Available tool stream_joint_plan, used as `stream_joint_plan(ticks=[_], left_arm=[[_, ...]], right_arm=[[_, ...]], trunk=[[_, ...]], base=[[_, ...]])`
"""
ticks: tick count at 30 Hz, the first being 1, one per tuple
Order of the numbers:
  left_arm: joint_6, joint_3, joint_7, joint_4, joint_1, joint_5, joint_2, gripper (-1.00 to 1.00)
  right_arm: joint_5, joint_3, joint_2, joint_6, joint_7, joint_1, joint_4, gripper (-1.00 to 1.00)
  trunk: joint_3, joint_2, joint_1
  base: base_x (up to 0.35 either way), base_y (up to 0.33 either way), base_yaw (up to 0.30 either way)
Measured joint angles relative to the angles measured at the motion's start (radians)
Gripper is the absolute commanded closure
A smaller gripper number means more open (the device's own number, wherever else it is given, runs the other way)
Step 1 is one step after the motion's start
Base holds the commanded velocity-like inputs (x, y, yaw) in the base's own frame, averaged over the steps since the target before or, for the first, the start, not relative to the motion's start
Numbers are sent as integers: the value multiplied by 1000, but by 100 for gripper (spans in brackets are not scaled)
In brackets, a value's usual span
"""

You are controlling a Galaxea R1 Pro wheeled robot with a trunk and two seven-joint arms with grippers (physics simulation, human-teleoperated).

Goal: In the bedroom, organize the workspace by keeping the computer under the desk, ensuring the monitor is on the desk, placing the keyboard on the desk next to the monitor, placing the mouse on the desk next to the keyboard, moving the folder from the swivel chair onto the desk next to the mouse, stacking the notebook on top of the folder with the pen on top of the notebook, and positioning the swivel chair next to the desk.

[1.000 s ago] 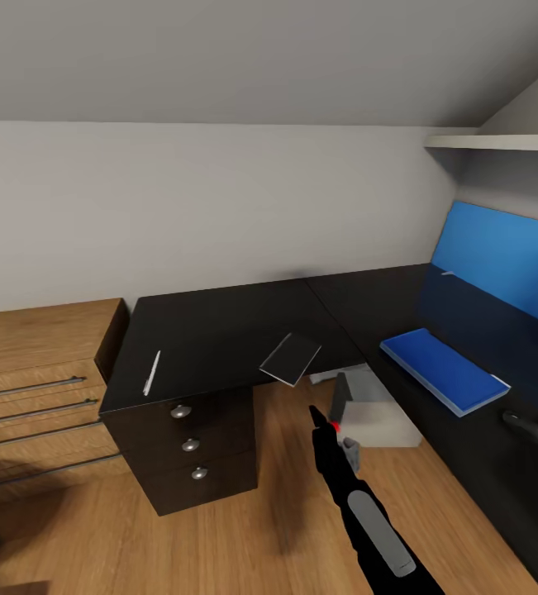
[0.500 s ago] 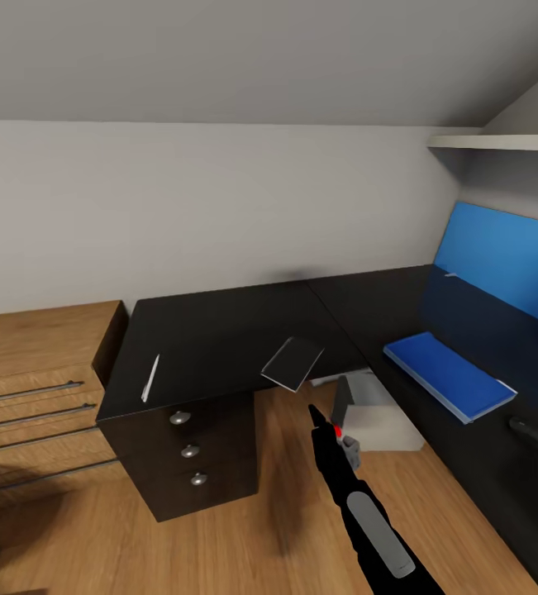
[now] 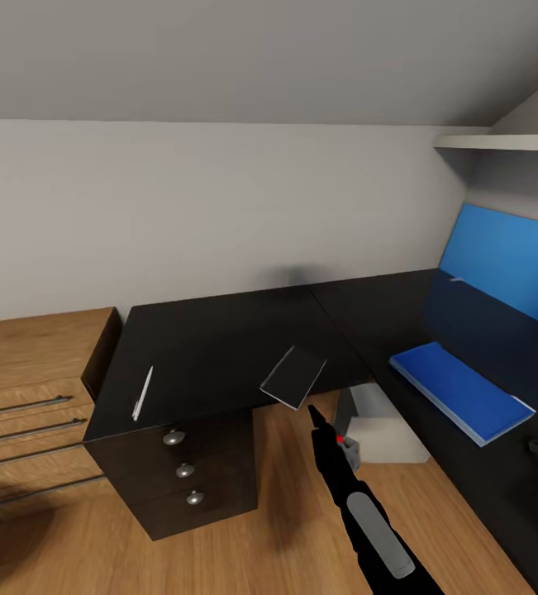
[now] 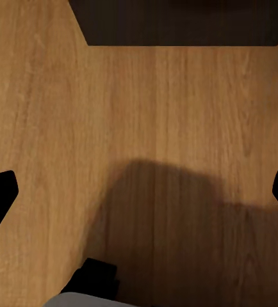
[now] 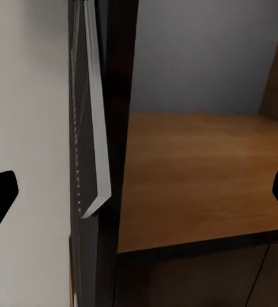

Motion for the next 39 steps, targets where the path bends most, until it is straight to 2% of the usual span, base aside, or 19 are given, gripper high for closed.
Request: stream_joint_plan(ticks=[39], left_arm=[[-4, 1, 1, 0, 0, 0, 0, -100]], right_arm=[[-1, 3, 3, 3, 0, 1, 2, -100]], trunk=[[0, 0, 0]], base=[[59, 49, 0]])
